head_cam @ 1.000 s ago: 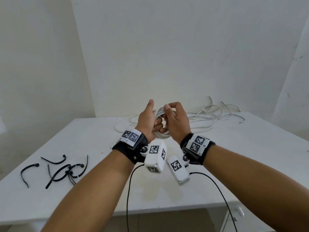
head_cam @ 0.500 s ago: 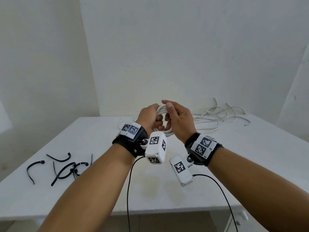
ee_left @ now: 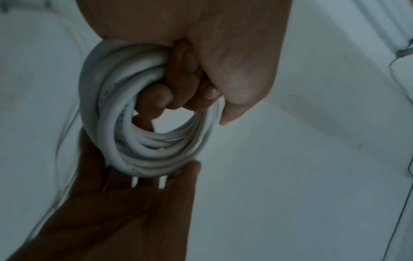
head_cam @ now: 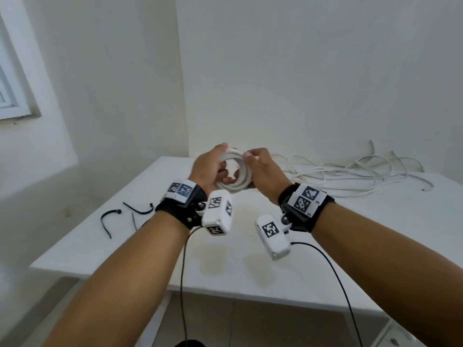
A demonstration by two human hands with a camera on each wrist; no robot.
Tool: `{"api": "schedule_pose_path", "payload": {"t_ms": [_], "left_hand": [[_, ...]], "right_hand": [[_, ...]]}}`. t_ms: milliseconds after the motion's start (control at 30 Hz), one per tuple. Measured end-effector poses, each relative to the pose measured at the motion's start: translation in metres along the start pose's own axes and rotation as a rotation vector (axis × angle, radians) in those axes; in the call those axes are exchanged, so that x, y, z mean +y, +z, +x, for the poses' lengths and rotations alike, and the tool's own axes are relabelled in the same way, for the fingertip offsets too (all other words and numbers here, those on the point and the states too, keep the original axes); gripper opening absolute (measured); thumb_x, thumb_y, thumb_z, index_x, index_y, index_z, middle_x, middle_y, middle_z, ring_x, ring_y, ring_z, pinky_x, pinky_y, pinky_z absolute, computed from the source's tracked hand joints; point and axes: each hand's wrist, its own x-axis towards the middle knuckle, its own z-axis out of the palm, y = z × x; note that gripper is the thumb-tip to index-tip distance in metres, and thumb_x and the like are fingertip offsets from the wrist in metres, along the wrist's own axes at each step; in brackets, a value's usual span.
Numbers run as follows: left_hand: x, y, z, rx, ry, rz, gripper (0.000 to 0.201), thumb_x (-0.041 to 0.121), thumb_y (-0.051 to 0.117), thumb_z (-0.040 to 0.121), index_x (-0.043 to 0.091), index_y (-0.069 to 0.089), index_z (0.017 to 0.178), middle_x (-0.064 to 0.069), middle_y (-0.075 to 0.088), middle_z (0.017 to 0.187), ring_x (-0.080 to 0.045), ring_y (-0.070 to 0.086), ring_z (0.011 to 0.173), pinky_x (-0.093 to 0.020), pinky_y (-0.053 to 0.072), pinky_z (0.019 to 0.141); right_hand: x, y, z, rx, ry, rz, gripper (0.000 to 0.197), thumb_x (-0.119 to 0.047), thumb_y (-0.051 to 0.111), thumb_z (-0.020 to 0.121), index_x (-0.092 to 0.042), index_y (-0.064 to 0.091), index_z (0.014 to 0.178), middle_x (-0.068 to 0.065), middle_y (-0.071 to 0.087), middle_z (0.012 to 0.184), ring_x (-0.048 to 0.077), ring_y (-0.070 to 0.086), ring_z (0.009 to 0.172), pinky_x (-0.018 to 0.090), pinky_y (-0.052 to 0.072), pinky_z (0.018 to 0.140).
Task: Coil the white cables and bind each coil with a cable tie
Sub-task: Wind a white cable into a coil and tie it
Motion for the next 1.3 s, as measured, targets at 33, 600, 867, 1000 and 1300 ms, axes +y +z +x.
{"api": "schedule_pose_path", "payload": {"t_ms": [33,600,867,1000,1300], "left_hand": [[0.004,-0.015,0.002,0.042,0.000,-0.029,0.023,0.033,0.057,0.094,0.011,0.062,0.089,0.002,0.029,0.048,-0.011,0.027,0.034,-0.020,0.027,0.041],[0.018,-0.180,-0.010,0.333,0.014,-0.115,0.031,0.027,0.061,0.088,0.018,0.059,0.058,0.001,0.021,0.050,-0.014,0.017,0.038,-0.024,0.025,0.047],[0.012,-0.168,-0.008,0.259,-0.005,-0.132,0.042,0.028,0.057,0.093,0.021,0.068,0.053,0.002,0.020,0.049,-0.013,0.016,0.038,-0.022,0.025,0.046],[0.007,-0.149,-0.006,0.227,-0.010,-0.119,0.037,0.028,0.055,0.094,0.019,0.072,0.062,0.003,0.020,0.048,-0.012,0.016,0.037,-0.021,0.025,0.045],[-0.019,-0.062,0.015,0.094,-0.051,-0.109,0.024,0.027,0.057,0.094,0.014,0.068,0.077,0.002,0.021,0.049,-0.013,0.017,0.038,-0.022,0.027,0.045]], "right_hand": [[0.000,0.008,0.003,-0.063,0.040,0.019,0.028,-0.035,0.041,0.104,-0.011,0.049,0.114,0.012,0.068,0.091,0.025,0.070,0.077,0.041,0.058,0.074],[0.009,0.137,0.010,-0.815,-0.094,-0.984,0.023,-0.037,0.086,0.065,-0.020,0.073,0.071,0.001,0.072,0.071,0.013,0.064,0.062,0.033,0.058,0.071],[0.014,0.130,0.012,-0.794,-0.146,-0.970,0.009,-0.028,0.074,0.080,-0.019,0.073,0.080,-0.005,0.073,0.079,0.010,0.063,0.067,0.023,0.050,0.062],[0.014,0.095,0.020,-0.754,-0.033,-0.930,0.009,-0.023,0.069,0.084,-0.018,0.071,0.078,-0.007,0.073,0.066,0.003,0.068,0.056,0.018,0.048,0.058],[0.041,-0.009,0.032,-0.352,0.108,-0.839,0.031,-0.038,0.066,0.087,-0.013,0.073,0.071,-0.003,0.073,0.064,0.009,0.067,0.052,0.023,0.056,0.061]]}}
